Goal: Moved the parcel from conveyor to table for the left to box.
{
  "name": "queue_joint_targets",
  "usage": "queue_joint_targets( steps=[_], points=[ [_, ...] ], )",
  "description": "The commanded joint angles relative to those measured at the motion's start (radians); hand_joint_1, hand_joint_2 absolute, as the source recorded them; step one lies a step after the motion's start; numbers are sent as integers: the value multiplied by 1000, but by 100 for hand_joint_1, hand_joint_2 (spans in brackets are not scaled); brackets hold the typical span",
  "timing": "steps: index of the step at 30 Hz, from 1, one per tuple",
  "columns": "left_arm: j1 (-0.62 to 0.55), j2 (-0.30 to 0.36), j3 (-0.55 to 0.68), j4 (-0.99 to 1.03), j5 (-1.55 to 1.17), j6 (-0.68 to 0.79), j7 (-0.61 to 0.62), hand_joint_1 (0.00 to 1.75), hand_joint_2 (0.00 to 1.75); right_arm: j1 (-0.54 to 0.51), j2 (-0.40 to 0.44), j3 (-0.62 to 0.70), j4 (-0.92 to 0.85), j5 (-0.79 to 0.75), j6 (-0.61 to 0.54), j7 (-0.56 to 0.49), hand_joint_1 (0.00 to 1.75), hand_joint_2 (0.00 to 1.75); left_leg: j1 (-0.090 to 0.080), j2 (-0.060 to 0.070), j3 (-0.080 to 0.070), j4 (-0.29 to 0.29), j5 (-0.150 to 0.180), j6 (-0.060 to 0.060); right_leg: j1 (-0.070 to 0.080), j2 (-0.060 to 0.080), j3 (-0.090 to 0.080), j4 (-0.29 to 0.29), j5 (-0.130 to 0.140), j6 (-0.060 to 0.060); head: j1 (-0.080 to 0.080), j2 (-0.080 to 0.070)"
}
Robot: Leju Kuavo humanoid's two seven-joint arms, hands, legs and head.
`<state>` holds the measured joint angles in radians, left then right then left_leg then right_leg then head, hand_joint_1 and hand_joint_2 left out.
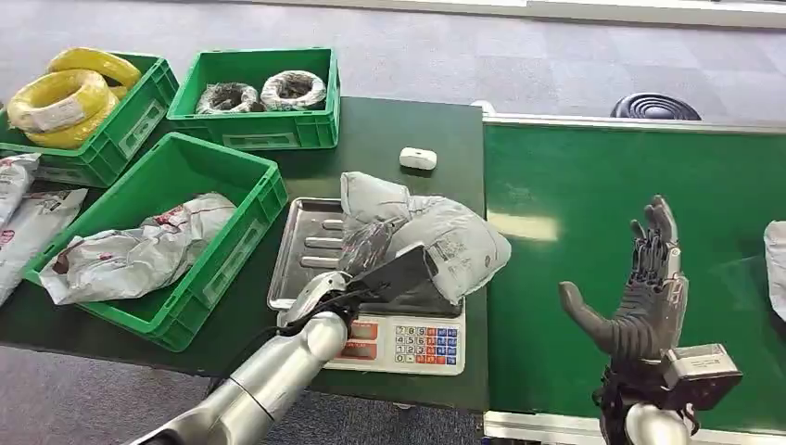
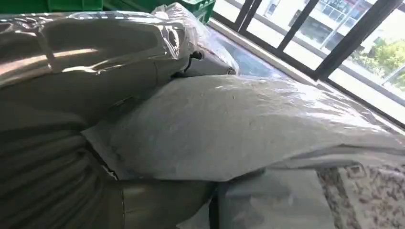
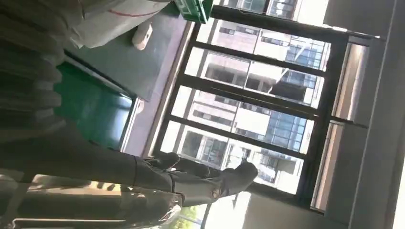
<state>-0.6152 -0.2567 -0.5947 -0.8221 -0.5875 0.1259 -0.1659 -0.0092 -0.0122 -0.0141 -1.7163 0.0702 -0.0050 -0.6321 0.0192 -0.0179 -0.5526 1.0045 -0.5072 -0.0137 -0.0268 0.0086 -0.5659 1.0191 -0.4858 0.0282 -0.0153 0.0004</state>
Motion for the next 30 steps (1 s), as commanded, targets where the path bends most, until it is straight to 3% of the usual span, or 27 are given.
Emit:
queue_joint_targets(
  steps=[1,11,20,27,29,30],
  points=[
    [-23,12,41,44,54,73,-1,175,175,-16,12,-6,44,-2,-2,4,0,175,0,2,1,-1,0,1,0,0,0,-1,1,-2,0,0],
    [-54,109,215,-239,210,299,-50,175,175,13,15,23,63,-15,-53,8,0,175,1,4,-1,0,0,0,1,2,-2,1,1,-2,0,0],
    [-164,260,368,-474,184,398,-17,175,175,103,-14,35,56,-42,-87,2,0,175,1,5,-3,0,0,0,2,2,-4,1,1,-3,0,0],
    [-147,424,561,-302,101,415,100,175,175,149,1,20,29,-47,-99,29,0,175,0,10,2,-5,1,0,1,8,-3,-1,2,-5,0,0],
    [-134,441,605,-262,127,399,38,175,175,152,4,18,30,-45,-100,29,0,175,0,6,1,-3,0,0,0,6,-2,1,0,-2,0,0],
    [-133,438,614,-255,126,397,26,175,175,152,5,19,30,-44,-100,29,0,175,-1,12,4,-6,1,0,0,10,-2,-1,2,-4,0,0]
  ],
)
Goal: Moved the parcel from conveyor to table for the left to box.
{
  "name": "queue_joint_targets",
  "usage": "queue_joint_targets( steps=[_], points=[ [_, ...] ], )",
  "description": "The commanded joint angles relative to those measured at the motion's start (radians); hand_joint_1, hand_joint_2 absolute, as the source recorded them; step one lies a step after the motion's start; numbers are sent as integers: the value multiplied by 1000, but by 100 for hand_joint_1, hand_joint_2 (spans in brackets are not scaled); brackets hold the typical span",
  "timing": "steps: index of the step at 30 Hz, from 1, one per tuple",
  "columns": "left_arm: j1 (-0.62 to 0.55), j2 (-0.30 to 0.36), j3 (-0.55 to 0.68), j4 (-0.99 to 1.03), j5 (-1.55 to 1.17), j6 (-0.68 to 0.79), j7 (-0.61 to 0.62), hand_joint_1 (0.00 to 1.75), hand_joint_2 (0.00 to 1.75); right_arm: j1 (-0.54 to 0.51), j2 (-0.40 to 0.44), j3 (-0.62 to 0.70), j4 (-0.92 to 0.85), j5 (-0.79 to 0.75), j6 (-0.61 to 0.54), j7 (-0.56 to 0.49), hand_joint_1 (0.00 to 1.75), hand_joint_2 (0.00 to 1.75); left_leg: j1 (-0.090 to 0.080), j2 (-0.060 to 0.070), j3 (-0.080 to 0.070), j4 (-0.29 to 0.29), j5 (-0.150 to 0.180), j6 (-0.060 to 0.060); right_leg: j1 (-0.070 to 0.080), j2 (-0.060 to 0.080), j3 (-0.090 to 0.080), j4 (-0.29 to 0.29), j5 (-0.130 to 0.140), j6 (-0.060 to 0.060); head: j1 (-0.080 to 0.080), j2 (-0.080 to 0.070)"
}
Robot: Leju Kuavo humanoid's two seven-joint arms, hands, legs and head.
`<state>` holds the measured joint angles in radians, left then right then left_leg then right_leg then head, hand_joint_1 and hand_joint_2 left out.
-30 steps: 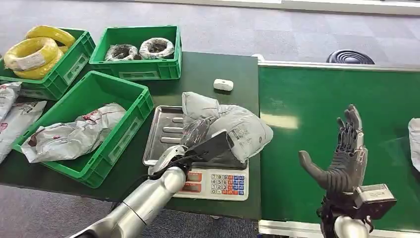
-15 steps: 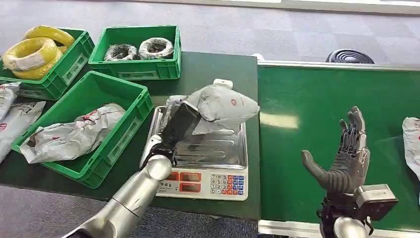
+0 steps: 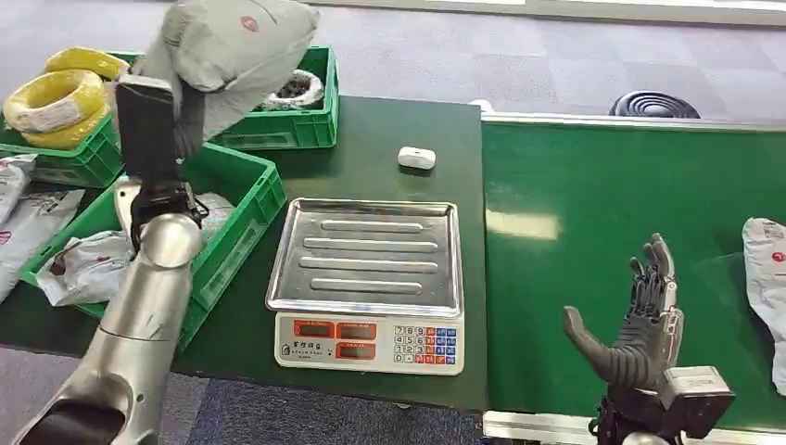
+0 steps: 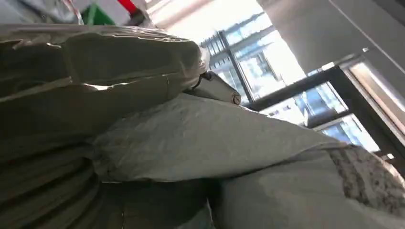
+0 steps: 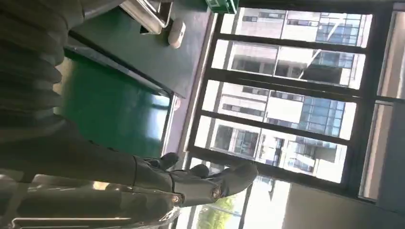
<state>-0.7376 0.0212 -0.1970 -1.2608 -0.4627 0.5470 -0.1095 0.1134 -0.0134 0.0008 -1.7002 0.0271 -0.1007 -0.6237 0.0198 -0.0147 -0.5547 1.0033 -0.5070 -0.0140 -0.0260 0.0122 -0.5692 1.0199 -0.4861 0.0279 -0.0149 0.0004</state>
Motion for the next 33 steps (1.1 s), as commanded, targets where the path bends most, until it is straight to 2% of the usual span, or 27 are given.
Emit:
queue_joint_targets(
  steps=[1,8,9,10,13,15,17,18,19,20,21,26,27,31,33],
  points=[
    [-10,150,218,176,-3,-26,-33,175,175,27,6,4,15,-1,-4,21,0,175,-1,8,4,-4,1,0,0,5,1,-2,2,-3,0,0],
    [-12,145,214,171,-11,-23,-29,175,175,26,6,4,15,0,-4,21,0,175,0,3,1,-1,1,1,1,1,0,-1,1,-2,0,0],
    [0,146,227,160,-40,-34,44,147,175,24,7,4,16,1,-2,24,0,175,0,3,1,-1,1,1,1,1,0,-2,1,-3,0,0],
    [19,158,253,164,-36,-33,51,2,175,20,6,6,22,1,3,29,0,175,0,4,0,-1,1,1,1,2,0,-1,1,-2,0,0],
    [131,173,343,106,2,-93,11,0,175,6,14,2,50,-1,10,37,0,175,-1,9,3,-3,0,0,0,7,0,-2,1,-2,0,0],
    [239,144,397,3,-60,-108,8,0,175,2,20,-6,62,-4,24,35,0,175,-1,12,7,-8,1,0,-1,9,2,-5,3,-4,0,0],
    [298,127,431,-49,-29,-147,-7,0,175,3,21,-11,63,-7,37,34,0,175,-1,16,12,-14,3,1,0,11,6,-10,5,-6,0,0],
    [327,140,434,-64,-18,-161,-21,0,175,6,18,-15,62,-8,37,34,0,175,-1,11,6,-8,1,1,0,9,2,-6,3,-3,0,0],
    [342,149,437,-72,16,-185,-40,0,175,9,14,-17,63,-8,36,34,0,175,-2,14,8,-10,1,1,-1,10,3,-8,3,-3,0,0],
    [353,157,435,-85,57,-204,-74,0,175,14,8,-22,64,-9,35,34,0,175,-1,9,2,-3,-1,0,0,7,-1,-2,1,-1,-1,0],
    [363,154,436,-107,95,-209,-110,0,175,18,7,-29,64,-13,34,35,0,175,-1,12,5,-6,-1,1,0,10,0,-4,2,-2,1,0],
    [433,144,418,-253,133,-218,-114,0,175,31,10,-33,35,-40,46,27,0,175,0,7,-1,-2,0,1,0,6,-3,-2,0,-2,0,0],
    [449,145,425,-282,156,-222,-118,0,175,31,7,-30,32,-40,45,27,0,175,0,9,4,-6,0,2,1,6,1,-6,1,-3,0,0],
    [561,113,456,-441,311,-237,-293,0,175,37,3,-23,39,-34,55,45,0,175,0,8,-1,-2,-1,1,0,7,-3,-2,0,-2,0,0],
    [621,108,431,-502,359,-270,-325,0,175,37,-1,-22,55,-32,59,51,0,175,0,8,0,-3,-1,1,0,7,-2,-2,0,-2,0,0]
  ],
)
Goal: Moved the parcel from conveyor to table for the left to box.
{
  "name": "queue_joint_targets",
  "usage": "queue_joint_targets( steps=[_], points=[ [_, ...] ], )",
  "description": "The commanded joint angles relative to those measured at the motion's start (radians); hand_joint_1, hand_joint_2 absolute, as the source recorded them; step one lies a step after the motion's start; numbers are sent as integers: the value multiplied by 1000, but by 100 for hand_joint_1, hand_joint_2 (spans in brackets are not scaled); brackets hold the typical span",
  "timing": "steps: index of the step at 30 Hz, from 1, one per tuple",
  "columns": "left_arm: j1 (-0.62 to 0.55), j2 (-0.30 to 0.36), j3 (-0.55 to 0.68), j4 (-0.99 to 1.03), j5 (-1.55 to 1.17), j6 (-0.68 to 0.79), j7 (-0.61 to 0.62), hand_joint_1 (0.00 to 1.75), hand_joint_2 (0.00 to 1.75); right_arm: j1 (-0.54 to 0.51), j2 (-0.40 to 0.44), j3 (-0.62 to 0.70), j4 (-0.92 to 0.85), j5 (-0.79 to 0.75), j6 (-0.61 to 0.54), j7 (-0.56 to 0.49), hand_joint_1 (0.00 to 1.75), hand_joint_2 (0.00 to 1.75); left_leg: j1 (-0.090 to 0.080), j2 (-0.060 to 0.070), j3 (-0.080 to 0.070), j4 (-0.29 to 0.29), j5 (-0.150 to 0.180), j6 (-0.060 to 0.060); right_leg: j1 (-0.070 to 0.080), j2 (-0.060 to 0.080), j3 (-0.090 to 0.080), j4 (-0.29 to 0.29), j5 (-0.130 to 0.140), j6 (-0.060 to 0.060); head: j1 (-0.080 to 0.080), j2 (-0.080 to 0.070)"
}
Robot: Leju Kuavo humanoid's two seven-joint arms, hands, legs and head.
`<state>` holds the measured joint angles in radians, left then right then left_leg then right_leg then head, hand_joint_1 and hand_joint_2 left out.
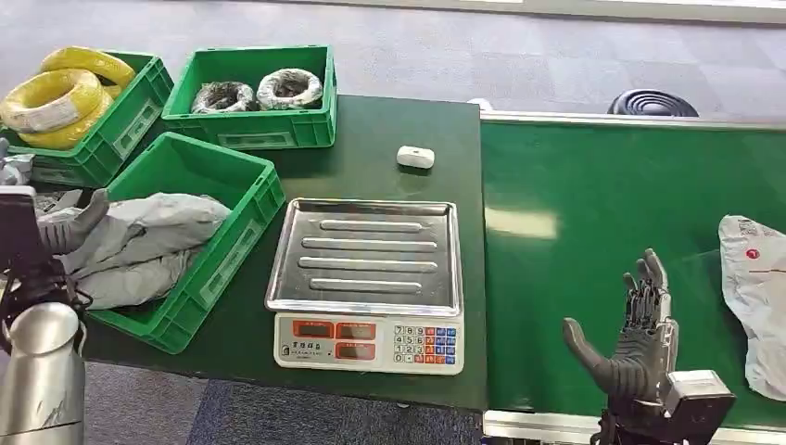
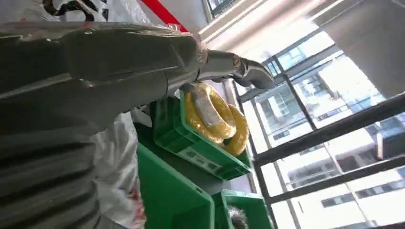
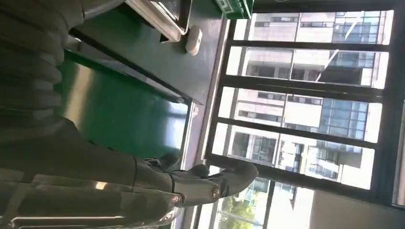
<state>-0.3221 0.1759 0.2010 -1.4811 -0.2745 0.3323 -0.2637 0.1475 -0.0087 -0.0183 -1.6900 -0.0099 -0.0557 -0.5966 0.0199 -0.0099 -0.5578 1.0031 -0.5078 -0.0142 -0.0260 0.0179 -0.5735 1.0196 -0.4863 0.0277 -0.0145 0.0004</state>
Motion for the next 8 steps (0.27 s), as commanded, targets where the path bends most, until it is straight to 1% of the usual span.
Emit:
queue_joint_targets(
  steps=[1,2,4,5,6,7,8],
  points=[
    [228,-44,25,-300,211,-83,-172,0,175,3,-11,-2,50,5,16,26,0,175,0,4,4,-3,0,1,1,2,3,-3,1,-2,0,0],
    [248,-42,20,-311,228,-101,-166,0,175,5,-13,-4,54,5,16,27,0,175,0,4,6,-4,0,1,1,1,4,-4,1,-3,0,0],
    [253,-43,21,-313,229,-101,-167,0,175,6,-13,-5,55,5,17,27,0,175,0,2,3,-2,0,1,0,0,2,-2,0,-1,0,0],
    [253,-43,21,-313,229,-101,-167,0,175,6,-13,-5,55,5,17,27,0,175,0,2,5,-4,0,1,1,0,4,-4,1,-2,0,0],
    [259,-43,20,-313,286,-142,-165,0,175,8,-14,-7,56,-5,24,37,0,175,0,1,2,-2,0,1,1,-1,2,-2,0,-2,0,0],
    [280,-48,32,-327,301,-148,-179,0,175,9,-14,-7,60,-7,28,41,0,175,0,2,4,-3,1,1,1,-1,3,-3,1,-3,0,0],
    [316,-67,49,-361,318,-149,-221,0,175,14,-17,-3,65,-5,34,46,0,175,0,2,3,-2,0,1,1,0,2,-2,0,-2,0,0]
  ],
)
